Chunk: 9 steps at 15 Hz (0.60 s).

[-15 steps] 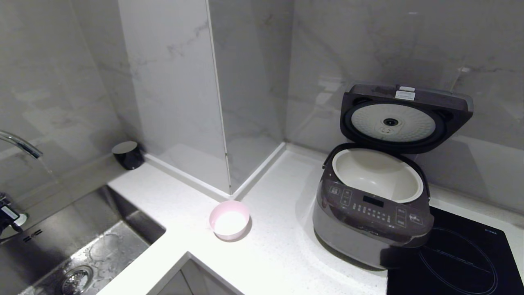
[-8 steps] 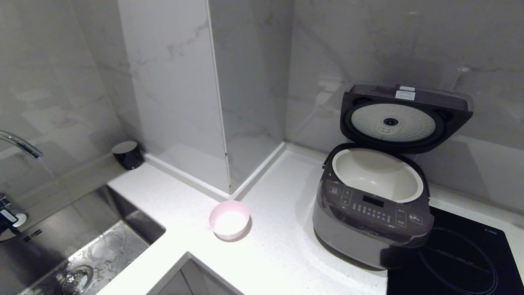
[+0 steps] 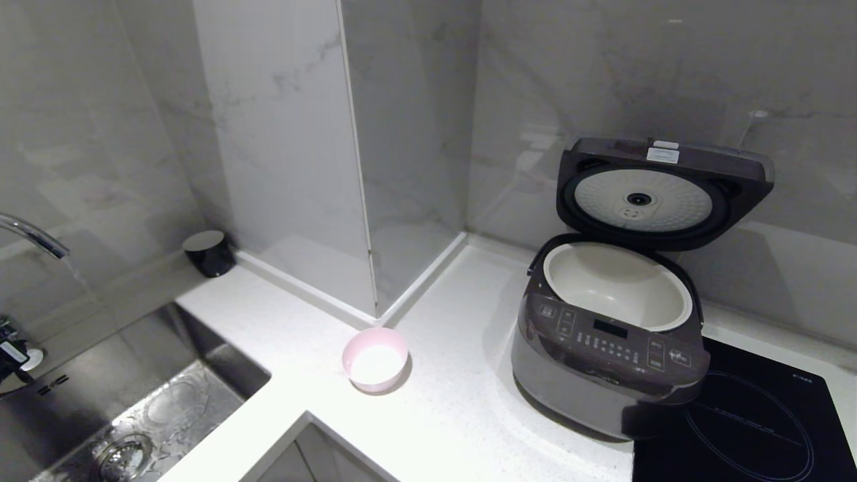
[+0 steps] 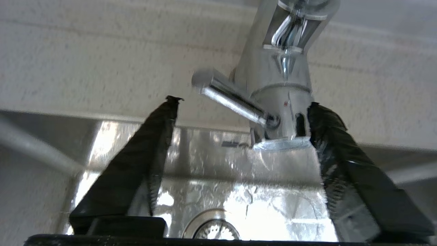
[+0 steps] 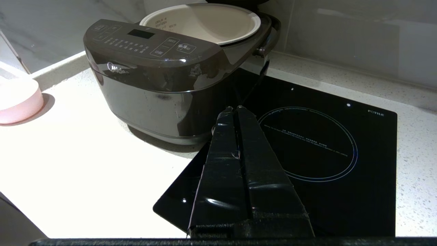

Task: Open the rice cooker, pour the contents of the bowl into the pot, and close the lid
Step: Turn on the tap

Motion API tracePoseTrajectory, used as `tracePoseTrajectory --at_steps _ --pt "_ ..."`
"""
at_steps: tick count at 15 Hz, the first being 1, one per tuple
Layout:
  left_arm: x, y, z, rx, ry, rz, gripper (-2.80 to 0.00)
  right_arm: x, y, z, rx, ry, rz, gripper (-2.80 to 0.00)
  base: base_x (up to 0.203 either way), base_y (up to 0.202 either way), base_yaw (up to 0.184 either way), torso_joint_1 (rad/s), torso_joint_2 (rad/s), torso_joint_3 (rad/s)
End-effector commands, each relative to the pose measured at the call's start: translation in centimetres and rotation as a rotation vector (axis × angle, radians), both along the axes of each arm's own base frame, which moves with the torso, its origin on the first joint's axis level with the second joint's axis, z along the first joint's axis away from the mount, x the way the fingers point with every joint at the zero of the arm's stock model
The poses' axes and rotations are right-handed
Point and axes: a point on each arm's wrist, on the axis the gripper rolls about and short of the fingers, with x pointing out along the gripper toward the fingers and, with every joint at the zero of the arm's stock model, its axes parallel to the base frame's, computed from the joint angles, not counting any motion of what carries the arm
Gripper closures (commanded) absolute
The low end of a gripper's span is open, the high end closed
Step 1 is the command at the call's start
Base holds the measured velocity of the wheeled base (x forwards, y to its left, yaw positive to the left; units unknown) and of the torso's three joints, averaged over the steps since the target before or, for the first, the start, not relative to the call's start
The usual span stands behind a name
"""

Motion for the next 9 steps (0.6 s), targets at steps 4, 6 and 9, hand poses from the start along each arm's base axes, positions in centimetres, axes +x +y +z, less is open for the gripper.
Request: tracePoseTrajectory --at_steps 4,6,9 --pt "-2.1 -2.3 1.6 -0.033 0.025 -0.016 -2.80 0.0 0.0 0.0 0.000 0.000 0.000 0.00 0.000 0.000 0.000 0.000 0.00 0.000" --pt "-3.4 -3.9 2.0 -0.069 0.045 -0.047 -2.80 0.0 0.0 0.0 0.000 0.000 0.000 0.00 0.000 0.000 0.000 0.000 0.00 0.000" --pt "-5.4 -6.9 1.3 -0.140 0.111 -0.082 -2.80 0.0 0.0 0.0 0.000 0.000 0.000 0.00 0.000 0.000 0.000 0.000 0.00 0.000"
